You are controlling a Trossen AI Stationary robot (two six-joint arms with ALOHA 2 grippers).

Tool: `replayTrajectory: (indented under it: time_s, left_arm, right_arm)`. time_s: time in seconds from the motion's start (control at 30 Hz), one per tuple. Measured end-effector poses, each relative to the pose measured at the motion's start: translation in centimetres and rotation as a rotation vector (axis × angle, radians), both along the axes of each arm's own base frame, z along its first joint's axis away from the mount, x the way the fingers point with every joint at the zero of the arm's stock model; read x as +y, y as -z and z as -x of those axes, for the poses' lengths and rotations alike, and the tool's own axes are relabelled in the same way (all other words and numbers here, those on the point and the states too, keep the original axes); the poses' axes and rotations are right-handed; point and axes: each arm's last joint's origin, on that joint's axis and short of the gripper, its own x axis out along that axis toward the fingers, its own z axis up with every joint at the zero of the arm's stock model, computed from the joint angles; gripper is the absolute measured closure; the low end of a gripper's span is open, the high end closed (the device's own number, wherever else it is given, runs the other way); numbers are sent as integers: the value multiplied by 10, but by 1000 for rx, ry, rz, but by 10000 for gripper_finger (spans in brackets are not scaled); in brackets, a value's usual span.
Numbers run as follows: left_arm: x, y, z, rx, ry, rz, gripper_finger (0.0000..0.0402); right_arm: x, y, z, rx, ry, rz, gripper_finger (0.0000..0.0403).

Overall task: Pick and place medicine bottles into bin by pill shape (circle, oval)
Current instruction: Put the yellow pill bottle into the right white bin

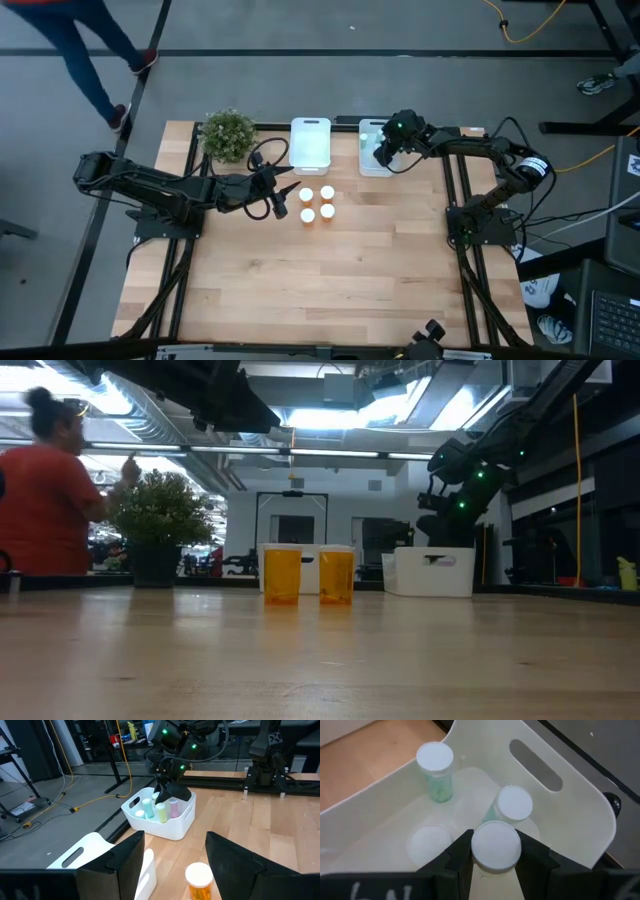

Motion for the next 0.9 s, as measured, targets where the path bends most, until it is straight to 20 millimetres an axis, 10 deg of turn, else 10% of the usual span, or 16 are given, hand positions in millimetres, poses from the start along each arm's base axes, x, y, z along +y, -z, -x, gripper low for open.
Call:
replayTrajectory:
  time_s: [0.9]
  left_arm:
    - [0,0,0,0,0,0,198]
  right_arm:
    - [0,-1,-1,-25,-24,-8,265]
